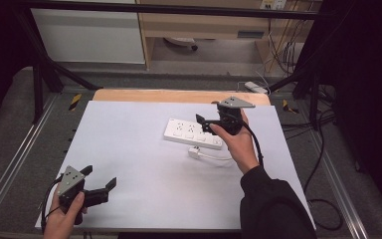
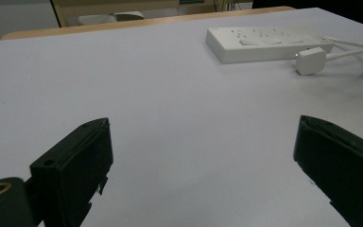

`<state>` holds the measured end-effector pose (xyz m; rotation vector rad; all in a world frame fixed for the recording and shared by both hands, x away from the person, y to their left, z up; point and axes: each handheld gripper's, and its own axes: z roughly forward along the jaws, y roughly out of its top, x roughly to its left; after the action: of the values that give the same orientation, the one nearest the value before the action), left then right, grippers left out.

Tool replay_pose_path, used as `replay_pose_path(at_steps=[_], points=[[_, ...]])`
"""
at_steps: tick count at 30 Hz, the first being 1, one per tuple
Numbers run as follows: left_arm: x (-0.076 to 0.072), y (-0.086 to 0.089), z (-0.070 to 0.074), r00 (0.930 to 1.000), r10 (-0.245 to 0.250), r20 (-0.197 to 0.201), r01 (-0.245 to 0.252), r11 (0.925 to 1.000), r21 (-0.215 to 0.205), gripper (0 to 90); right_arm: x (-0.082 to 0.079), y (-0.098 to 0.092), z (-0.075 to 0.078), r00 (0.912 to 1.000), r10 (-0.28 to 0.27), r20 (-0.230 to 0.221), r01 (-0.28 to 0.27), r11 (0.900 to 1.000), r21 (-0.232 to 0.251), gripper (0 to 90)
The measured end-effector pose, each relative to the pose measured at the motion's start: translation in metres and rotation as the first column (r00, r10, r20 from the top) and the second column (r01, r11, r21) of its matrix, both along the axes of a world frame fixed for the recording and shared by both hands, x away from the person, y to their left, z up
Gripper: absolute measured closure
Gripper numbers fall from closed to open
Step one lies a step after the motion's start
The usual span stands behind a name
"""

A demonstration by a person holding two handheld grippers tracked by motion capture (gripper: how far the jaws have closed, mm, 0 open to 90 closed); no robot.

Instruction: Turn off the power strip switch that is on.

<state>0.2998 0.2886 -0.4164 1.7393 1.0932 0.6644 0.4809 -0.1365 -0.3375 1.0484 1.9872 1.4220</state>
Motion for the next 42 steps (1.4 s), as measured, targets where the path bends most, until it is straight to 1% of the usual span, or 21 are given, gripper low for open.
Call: replay_pose_path(at_steps=[3, 7, 8, 9, 10, 11, 12, 14, 15, 16, 17, 18, 20, 21, 22, 23, 29, 35, 37, 38, 42], points=[[0.0, 0.0, 0.0, 1.0, 0.0, -0.001, 0.0, 1.0, -0.003, 5.3, 0.002, 0.003, -0.002, 1.0, -0.005, -0.005, 0.005, 1.0, -0.002, 7.9], [0.0, 0.001, 0.0, 1.0, -0.002, 0.001, 0.002, 1.0, -0.008, 5.3, 0.006, 0.008, -0.005, 0.9999, -0.015, -0.008, 0.015, 1.0, 0.012, 12.6], [0.0, 0.001, 0.0, 1.0, -0.003, 0.0, 0.003, 1.0, -0.007, 5.3, 0.008, 0.011, -0.007, 0.9999, -0.008, -0.011, 0.009, 1.0, 0.008, 17.6], [0.0, 0.001, 0.0, 1.0, -0.002, 0.001, 0.002, 1.0, -0.002, 5.3, 0.008, 0.011, -0.007, 0.9999, -0.008, -0.011, 0.009, 1.0, 0.008, 17.6], [0.0, 0.001, 0.0, 1.0, -0.002, 0.003, 0.002, 1.0, -0.004, 5.3, 0.009, 0.014, -0.008, 1.0, -0.005, -0.005, 0.005, 1.0, 0.005, 23.9], [0.0, 0.001, 0.0, 1.0, -0.002, 0.003, 0.002, 1.0, -0.004, 5.3, 0.009, 0.014, -0.008, 1.0, -0.005, -0.005, 0.005, 1.0, 0.005, 23.9], [0.0, 0.001, 0.0, 1.0, -0.004, 0.002, 0.004, 0.9999, -0.011, 5.3, 0.009, 0.017, -0.008, 1.0, -0.004, -0.003, 0.004, 1.0, 0.01, 30.1], [0.0, 0.001, 0.0, 1.0, -0.004, 0.002, 0.004, 0.9999, -0.012, 5.3, 0.011, 0.02, -0.009, 1.0, -0.007, 0.002, 0.007, 1.0, 0.003, 37.7], [0.0, 0.001, 0.001, 1.0, -0.002, 0.004, 0.002, 1.0, -0.007, 5.3, 0.011, 0.02, -0.009, 1.0, -0.007, 0.002, 0.007, 1.0, 0.003, 37.7], [0.0, 0.002, 0.001, 1.0, -0.003, 0.004, 0.003, 1.0, -0.007, 5.3, 0.012, 0.022, -0.009, 0.9999, -0.014, 0.009, 0.014, 1.0, 0.006, 44.1], [0.0, 0.001, 0.0, 1.0, -0.003, 0.003, 0.003, 0.9999, -0.013, 5.3, 0.013, 0.023, -0.009, 0.9998, -0.014, 0.012, 0.014, 1.0, 0.006, 47.4], [0.0, 0.002, 0.001, 1.0, -0.001, 0.005, 0.001, 1.0, -0.005, 5.3, 0.013, 0.023, -0.009, 0.9998, -0.014, 0.012, 0.014, 1.0, 0.006, 47.4], [0.0, 0.001, 0.0, 1.0, -0.003, 0.002, 0.003, 1.0, -0.004, 5.3, 0.014, 0.027, -0.011, 0.9995, -0.025, 0.019, 0.025, 1.0, 0.009, 56.2], [0.0, 0.001, 0.0, 1.0, -0.003, 0.002, 0.003, 1.0, -0.004, 5.3, 0.014, 0.027, -0.011, 0.9995, -0.025, 0.019, 0.025, 1.0, 0.009, 56.2], [0.0, 0.001, 0.0, 1.0, -0.006, -0.001, 0.006, 0.9999, -0.009, 5.3, 0.015, 0.03, -0.011, 0.9993, -0.028, 0.026, 0.028, 1.0, 0.004, 61.5], [0.0, 0.001, 0.0, 1.0, -0.006, 0.0, 0.006, 0.9999, -0.011, 5.3, 0.015, 0.03, -0.011, 0.9993, -0.028, 0.026, 0.028, 1.0, 0.004, 61.5], [0.0, 0.002, 0.0, 1.0, -0.006, 0.001, 0.006, 1.0, 0.0, 5.3, 0.018, 0.039, -0.015, 0.9986, -0.016, 0.049, 0.017, 1.0, -0.013, 77.0], [-0.001, 0.002, 0.0, 1.0, -0.006, 0.005, 0.006, 1.0, -0.002, 5.3, 0.021, 0.043, -0.021, 0.9979, -0.024, 0.06, 0.026, 0.999, -0.022, 84.4], [-0.001, 0.002, 0.001, 0.9999, -0.008, 0.01, 0.008, 1.0, -0.006, 5.2, 0.022, 0.044, -0.022, 0.9976, -0.029, 0.063, 0.029, 1.0, -0.01, 86.6], [-0.001, 0.002, 0.001, 0.9999, -0.007, 0.01, 0.007, 1.0, -0.007, 5.2, 0.023, 0.044, -0.022, 0.9969, -0.038, 0.069, 0.037, 0.999, 0.015, 88.6], [-0.001, 0.002, 0.001, 0.9999, -0.008, 0.008, 0.008, 1.0, -0.005, 5.3, 0.024, 0.046, -0.024, 0.9963, -0.048, 0.071, 0.047, 0.999, 0.02, 90.0]])
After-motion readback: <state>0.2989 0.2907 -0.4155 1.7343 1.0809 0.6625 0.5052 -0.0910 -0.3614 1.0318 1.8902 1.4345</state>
